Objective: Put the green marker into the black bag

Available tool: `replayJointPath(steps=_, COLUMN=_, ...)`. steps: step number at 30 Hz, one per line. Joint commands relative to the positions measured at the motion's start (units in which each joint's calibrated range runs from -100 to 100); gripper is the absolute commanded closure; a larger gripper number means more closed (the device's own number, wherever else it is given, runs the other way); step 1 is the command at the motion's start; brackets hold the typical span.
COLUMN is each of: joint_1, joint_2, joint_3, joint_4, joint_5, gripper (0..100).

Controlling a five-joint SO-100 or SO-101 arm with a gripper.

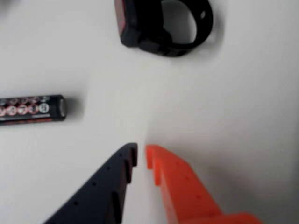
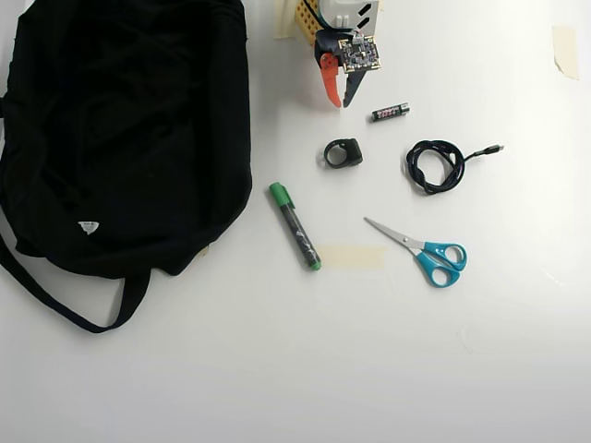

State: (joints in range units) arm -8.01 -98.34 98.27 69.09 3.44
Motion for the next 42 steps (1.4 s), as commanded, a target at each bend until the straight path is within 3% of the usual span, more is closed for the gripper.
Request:
replayJointPath(steps=1, joint_1=0.45, joint_2=-0.75, joint_3=1.1, joint_4=3.18, joint_5=0.12, gripper=98)
replayJointPath(steps=42, joint_1=0.01, joint_2=-0.75, joint_3=1.1, joint_4=3.18, joint_5=0.12, gripper=98)
